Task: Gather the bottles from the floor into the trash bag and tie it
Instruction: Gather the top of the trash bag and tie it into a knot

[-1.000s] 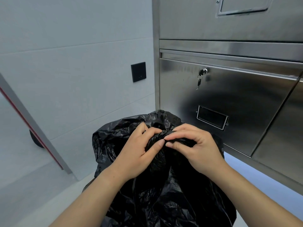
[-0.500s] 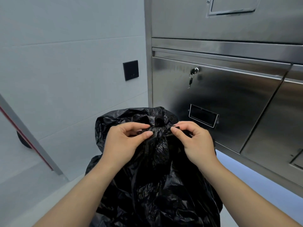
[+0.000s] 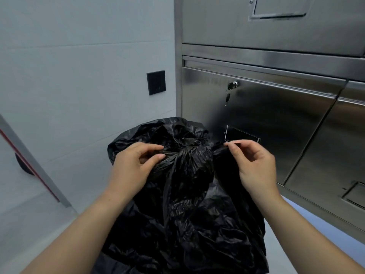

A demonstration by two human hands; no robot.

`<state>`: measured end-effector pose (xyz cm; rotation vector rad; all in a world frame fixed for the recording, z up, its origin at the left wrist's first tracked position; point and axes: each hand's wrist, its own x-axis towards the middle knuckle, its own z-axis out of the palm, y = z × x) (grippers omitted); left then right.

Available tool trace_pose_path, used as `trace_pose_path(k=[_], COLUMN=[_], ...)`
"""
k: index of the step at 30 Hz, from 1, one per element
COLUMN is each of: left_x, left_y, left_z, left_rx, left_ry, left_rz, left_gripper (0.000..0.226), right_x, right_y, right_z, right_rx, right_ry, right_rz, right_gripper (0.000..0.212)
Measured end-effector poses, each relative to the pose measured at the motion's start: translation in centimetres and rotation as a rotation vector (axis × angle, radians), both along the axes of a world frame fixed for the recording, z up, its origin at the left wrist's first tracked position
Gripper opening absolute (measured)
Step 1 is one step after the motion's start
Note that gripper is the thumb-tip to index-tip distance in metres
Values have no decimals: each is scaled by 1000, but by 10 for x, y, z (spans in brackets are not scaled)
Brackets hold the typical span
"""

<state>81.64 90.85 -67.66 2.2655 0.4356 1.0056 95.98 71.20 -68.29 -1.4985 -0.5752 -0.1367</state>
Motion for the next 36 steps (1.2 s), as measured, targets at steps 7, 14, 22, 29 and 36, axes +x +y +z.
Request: trace_pose_path(k=[7,14,22,29,36], left_x=[2,0,8,5,-3], left_y=[-8,-11,-22,-20,-21], left_z=[5,3,-11,-14,-9], left_rx=[95,252,-407,-181,-124], left_ry=[-79,-54,-165,-87,-6], left_rz=[-63,-200,-254,-226,-254], left_gripper=[11,25,43,23,27], right_x=[-19,-28,-25,-26,-31], right_y=[10,15,13,13,0], right_z=[5,-3,-10,-12,-1], right_rx=[43,-39,73,103,13], right_ry=[-61,-154,140,160,105], right_rz=[68,45,88,225,439], right_gripper=[14,22,28,17,16])
